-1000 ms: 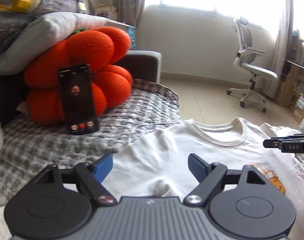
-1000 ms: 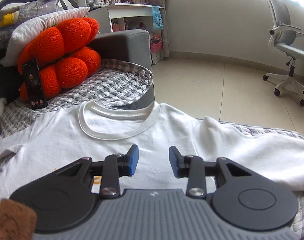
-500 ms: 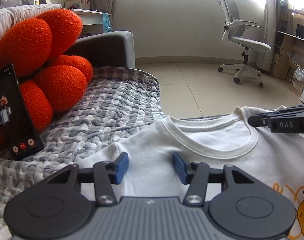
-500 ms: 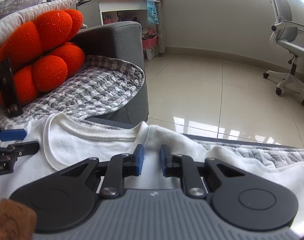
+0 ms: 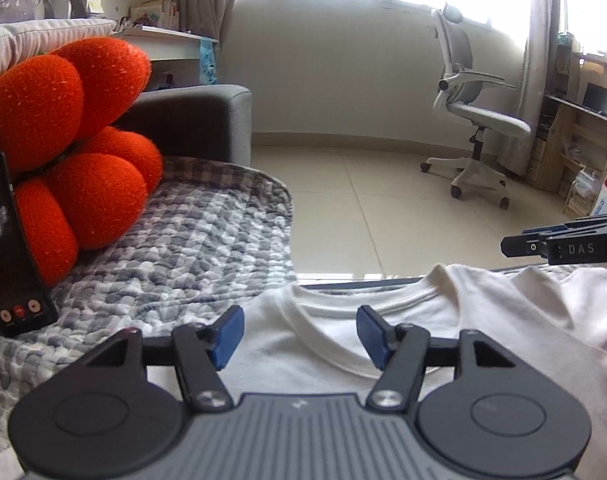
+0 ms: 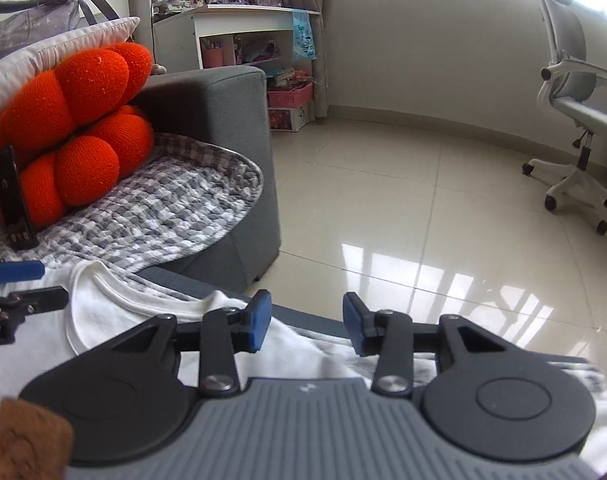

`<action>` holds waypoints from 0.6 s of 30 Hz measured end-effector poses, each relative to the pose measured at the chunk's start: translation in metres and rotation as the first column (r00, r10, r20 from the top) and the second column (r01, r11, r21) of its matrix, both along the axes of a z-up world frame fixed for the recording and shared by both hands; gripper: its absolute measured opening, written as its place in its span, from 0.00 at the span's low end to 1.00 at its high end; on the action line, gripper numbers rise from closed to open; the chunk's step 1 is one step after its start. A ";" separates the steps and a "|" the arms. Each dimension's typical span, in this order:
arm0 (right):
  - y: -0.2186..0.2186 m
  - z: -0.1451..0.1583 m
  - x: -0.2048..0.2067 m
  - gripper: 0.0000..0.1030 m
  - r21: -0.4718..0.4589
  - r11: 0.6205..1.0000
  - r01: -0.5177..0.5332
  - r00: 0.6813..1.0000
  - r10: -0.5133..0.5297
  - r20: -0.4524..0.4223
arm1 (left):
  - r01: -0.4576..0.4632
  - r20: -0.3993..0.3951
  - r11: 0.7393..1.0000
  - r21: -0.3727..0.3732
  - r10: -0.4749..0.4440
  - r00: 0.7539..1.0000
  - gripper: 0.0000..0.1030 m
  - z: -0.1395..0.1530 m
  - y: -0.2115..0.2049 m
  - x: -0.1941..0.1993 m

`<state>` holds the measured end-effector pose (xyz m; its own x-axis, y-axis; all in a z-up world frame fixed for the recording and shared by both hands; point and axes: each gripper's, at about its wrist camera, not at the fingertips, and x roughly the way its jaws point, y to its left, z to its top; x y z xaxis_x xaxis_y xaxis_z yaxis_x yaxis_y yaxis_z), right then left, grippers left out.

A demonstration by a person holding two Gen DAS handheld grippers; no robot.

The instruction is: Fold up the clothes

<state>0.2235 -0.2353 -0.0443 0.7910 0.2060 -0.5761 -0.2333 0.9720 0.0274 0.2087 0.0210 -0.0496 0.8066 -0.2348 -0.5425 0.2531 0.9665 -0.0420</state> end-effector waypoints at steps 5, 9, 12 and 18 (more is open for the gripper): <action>-0.040 -0.009 -0.018 0.43 -0.054 0.996 0.064 0.998 -0.065 -0.006 | 0.090 -0.001 0.995 -0.047 -0.090 0.996 0.62 -0.006 -0.036 0.002; -0.064 -0.020 -0.036 0.43 -0.047 0.992 0.119 0.993 -0.119 0.004 | 0.116 -0.019 0.991 -0.069 -0.118 0.993 0.62 -0.017 -0.056 0.002; -0.084 -0.025 -0.053 0.43 -0.014 0.987 0.162 0.987 -0.162 -0.002 | 0.118 -0.039 0.991 -0.058 -0.120 0.992 0.66 -0.027 -0.060 0.002; -0.136 -0.027 -0.093 0.43 0.162 0.948 0.273 0.961 -0.264 -0.079 | 0.129 -0.049 0.989 -0.066 -0.132 0.990 0.86 -0.034 -0.058 -0.001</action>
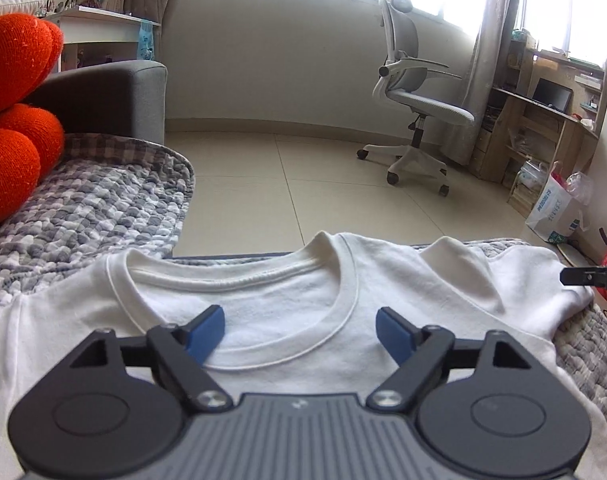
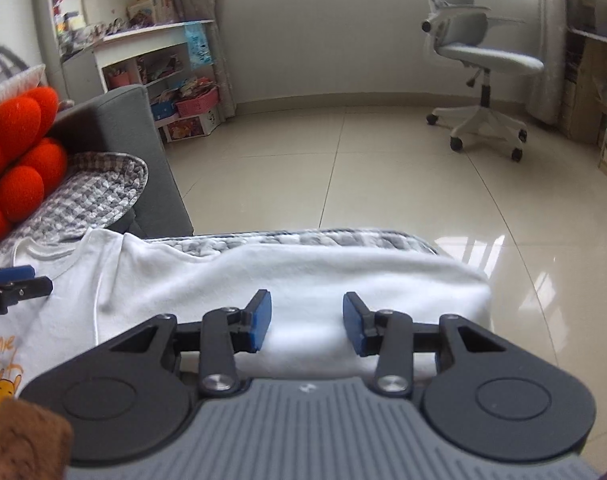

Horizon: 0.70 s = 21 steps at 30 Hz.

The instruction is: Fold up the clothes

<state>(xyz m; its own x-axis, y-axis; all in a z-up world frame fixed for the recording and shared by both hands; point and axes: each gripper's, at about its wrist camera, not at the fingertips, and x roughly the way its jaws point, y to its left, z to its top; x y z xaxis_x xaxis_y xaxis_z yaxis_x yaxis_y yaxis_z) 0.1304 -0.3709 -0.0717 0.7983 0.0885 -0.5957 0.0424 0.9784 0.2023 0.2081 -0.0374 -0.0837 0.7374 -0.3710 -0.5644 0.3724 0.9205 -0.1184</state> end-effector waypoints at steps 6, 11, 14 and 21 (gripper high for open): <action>-0.043 -0.005 -0.036 0.44 0.256 0.961 0.101 0.995 -0.095 -0.036 | 0.009 -0.001 1.000 0.028 -0.008 1.000 0.91 -0.002 -0.005 0.000; -0.052 -0.014 -0.045 0.45 0.407 0.901 0.149 0.988 -0.148 -0.035 | 0.016 -0.002 0.999 0.043 -0.016 1.000 0.94 -0.003 -0.008 0.000; -0.056 -0.017 -0.043 0.45 0.458 0.867 0.197 0.978 -0.209 -0.026 | 0.015 0.001 0.998 0.054 -0.015 1.000 0.94 -0.003 -0.010 -0.001; -0.083 -0.032 -0.050 0.43 0.652 0.681 0.333 0.924 -0.373 -0.082 | 0.015 0.000 0.999 0.053 -0.015 1.000 0.94 -0.003 -0.010 -0.002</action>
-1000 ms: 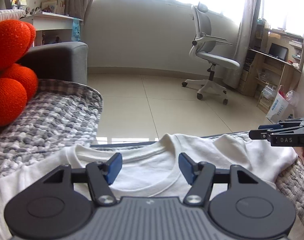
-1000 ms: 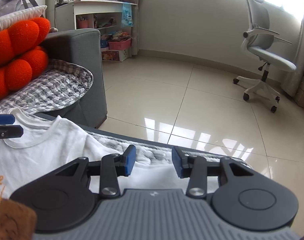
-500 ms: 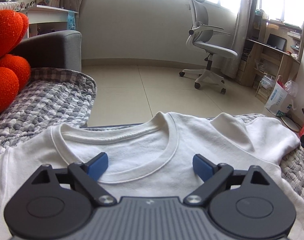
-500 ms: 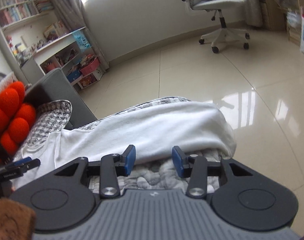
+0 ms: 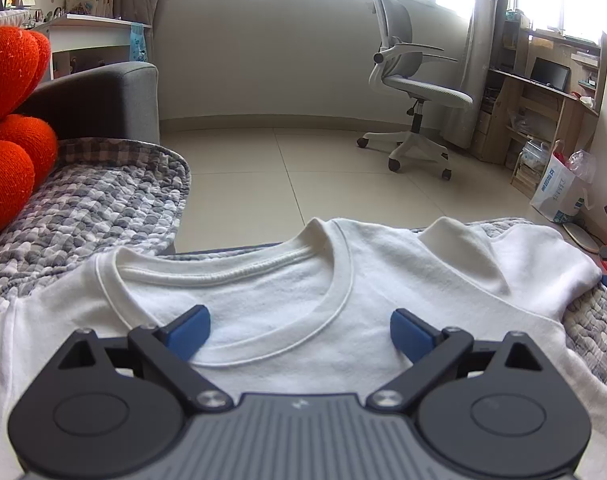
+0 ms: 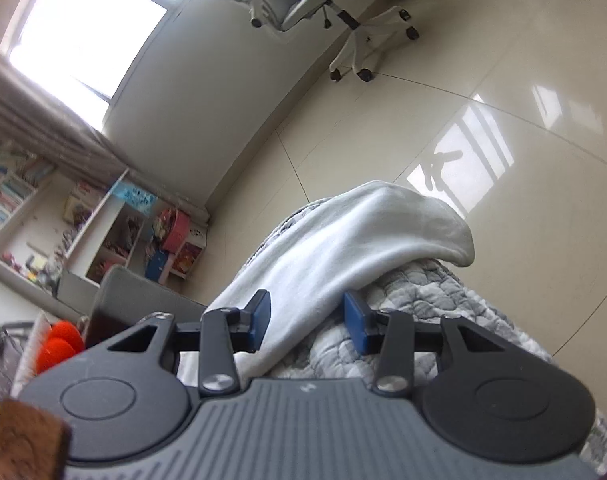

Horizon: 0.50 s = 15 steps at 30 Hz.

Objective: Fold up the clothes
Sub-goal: 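Grasp the T-shirt sleeve with the right gripper and lift it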

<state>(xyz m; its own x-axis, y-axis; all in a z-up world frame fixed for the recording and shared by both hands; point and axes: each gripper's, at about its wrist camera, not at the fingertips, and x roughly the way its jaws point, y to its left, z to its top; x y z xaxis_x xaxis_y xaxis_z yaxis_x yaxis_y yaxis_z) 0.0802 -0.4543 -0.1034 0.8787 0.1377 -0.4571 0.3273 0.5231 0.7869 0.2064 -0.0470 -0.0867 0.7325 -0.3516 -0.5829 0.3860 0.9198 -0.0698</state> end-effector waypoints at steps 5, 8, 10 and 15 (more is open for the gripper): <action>-0.011 -0.013 -0.007 0.43 0.208 0.962 0.179 0.984 -0.178 -0.023 | 0.001 -0.001 1.000 -0.001 -0.001 1.000 0.95 0.000 0.000 0.000; -0.012 -0.014 -0.008 0.37 0.264 0.924 0.278 0.960 -0.273 -0.056 | 0.000 -0.001 1.000 0.005 0.000 1.000 0.95 0.000 -0.001 0.001; -0.012 -0.014 -0.007 0.36 0.289 0.895 0.340 0.940 -0.331 -0.082 | -0.002 0.001 1.000 0.011 0.002 1.000 0.95 0.000 -0.002 0.000; -0.015 -0.019 -0.004 0.35 0.327 0.827 0.456 0.889 -0.440 -0.127 | -0.004 0.000 1.000 0.015 0.004 1.000 0.95 0.000 -0.002 0.000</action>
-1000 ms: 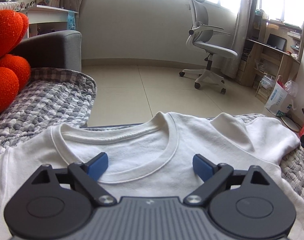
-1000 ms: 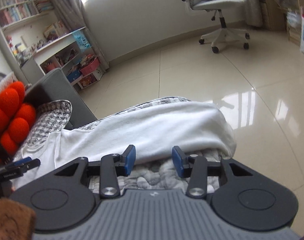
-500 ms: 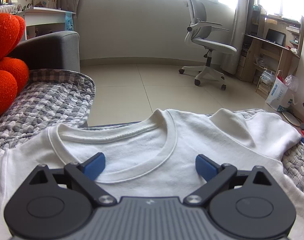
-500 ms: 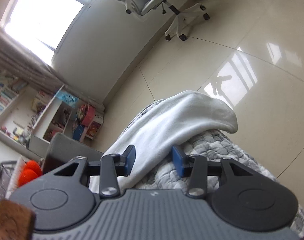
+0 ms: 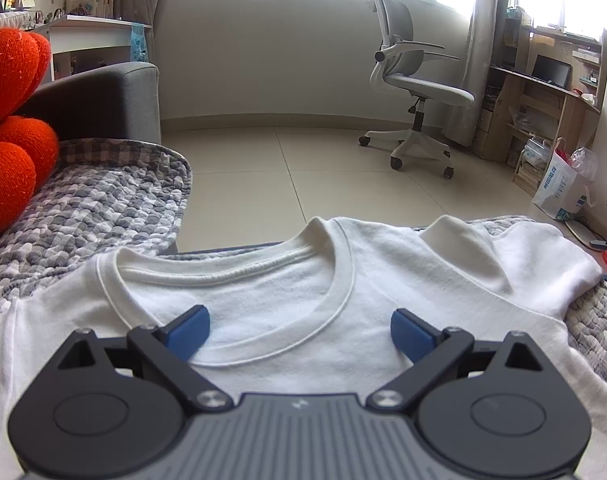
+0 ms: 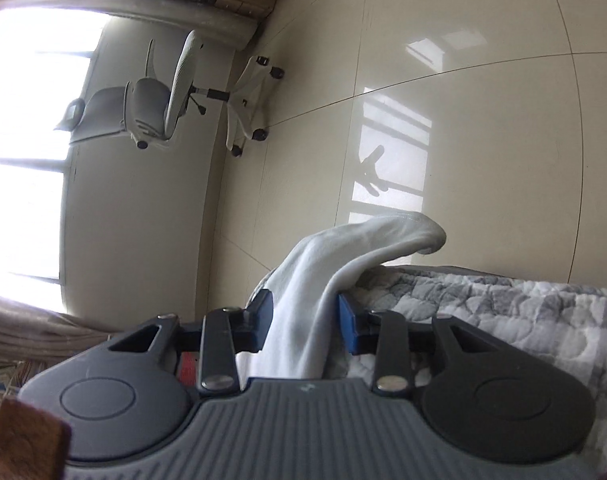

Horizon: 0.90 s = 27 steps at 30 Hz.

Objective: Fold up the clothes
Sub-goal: 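Grasp the T-shirt sleeve with the right gripper and lift it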

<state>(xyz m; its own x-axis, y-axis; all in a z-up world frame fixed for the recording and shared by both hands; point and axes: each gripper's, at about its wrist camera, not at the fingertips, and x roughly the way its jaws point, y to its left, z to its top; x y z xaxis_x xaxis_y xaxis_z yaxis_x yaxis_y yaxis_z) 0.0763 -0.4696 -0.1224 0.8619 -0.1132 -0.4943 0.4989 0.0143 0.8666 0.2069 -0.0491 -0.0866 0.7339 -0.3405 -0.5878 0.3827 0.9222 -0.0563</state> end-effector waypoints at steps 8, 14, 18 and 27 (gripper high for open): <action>0.005 -0.008 0.004 0.06 -0.080 0.992 0.094 0.987 -0.103 -0.122 | -0.004 0.000 1.000 -0.020 0.004 1.000 0.95 0.001 0.003 0.000; 0.020 0.011 -0.003 0.06 -0.247 0.963 0.107 0.985 -0.137 -0.108 | -0.028 0.032 0.998 -0.056 0.030 0.999 0.94 0.008 0.012 -0.010; 0.030 0.032 -0.008 0.06 -0.359 0.928 0.099 0.991 -0.124 -0.046 | -0.023 0.028 0.999 -0.042 0.024 0.999 0.94 0.013 0.014 -0.016; 0.079 0.088 -0.013 0.06 -0.622 0.780 0.066 0.995 -0.004 0.101 | -0.020 -0.124 0.996 -0.091 0.009 0.992 0.93 0.035 0.038 -0.022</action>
